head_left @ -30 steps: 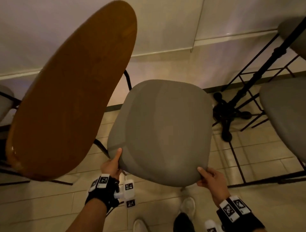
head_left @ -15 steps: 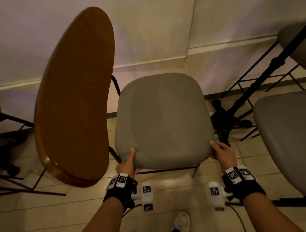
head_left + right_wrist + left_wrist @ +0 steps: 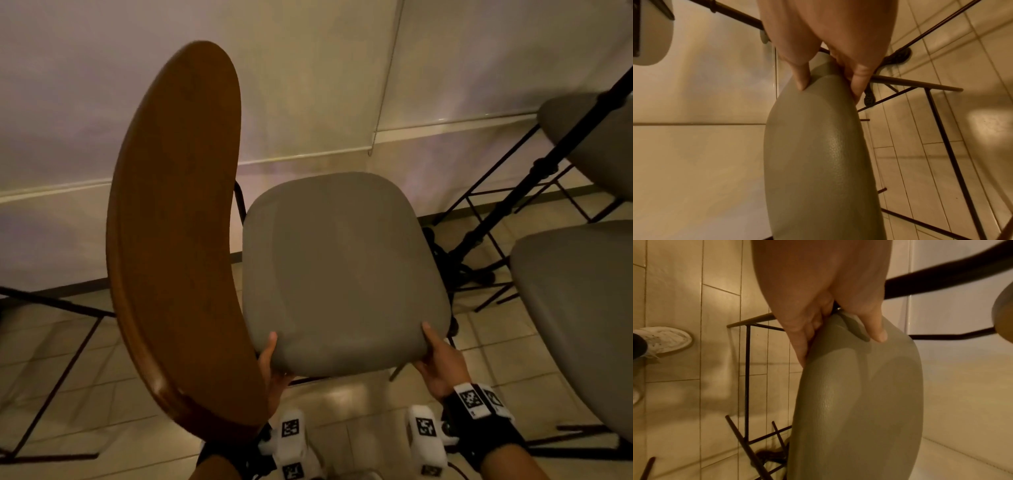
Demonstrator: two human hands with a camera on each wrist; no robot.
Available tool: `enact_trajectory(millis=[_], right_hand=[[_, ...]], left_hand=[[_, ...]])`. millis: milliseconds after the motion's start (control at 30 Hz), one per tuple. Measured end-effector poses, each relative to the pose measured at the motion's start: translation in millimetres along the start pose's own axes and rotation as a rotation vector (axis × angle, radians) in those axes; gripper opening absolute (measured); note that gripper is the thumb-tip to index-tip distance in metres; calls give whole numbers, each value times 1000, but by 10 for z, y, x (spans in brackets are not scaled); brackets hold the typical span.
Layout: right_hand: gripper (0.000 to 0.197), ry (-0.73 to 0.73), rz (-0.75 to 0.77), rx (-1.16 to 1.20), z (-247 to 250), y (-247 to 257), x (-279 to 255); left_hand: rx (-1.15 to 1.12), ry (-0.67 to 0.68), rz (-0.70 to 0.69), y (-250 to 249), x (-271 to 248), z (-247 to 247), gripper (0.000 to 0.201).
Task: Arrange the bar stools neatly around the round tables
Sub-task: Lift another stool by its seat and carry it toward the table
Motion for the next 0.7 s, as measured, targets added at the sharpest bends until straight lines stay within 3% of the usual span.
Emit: enact_trajectory(millis=[233, 633, 700], right_hand=[[48, 9, 21, 9, -28, 97, 83], [54, -17, 46, -44, 44, 770, 686], [44, -23, 42, -78, 53, 896, 798]], left_hand=[[68, -152, 9, -41, 125, 14, 65], [134, -188, 27, -38, 542, -674, 68], [145, -199, 23, -38, 631, -805, 68]])
Point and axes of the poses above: each hand's wrist, its own x-axis towards the middle knuckle, its own z-axis out of the back of the hand, y = z × x, the point moved 8 cm from there along x, towards the middle knuckle, and after that the axes turned 11 degrees about y, right-handed, at the moved point
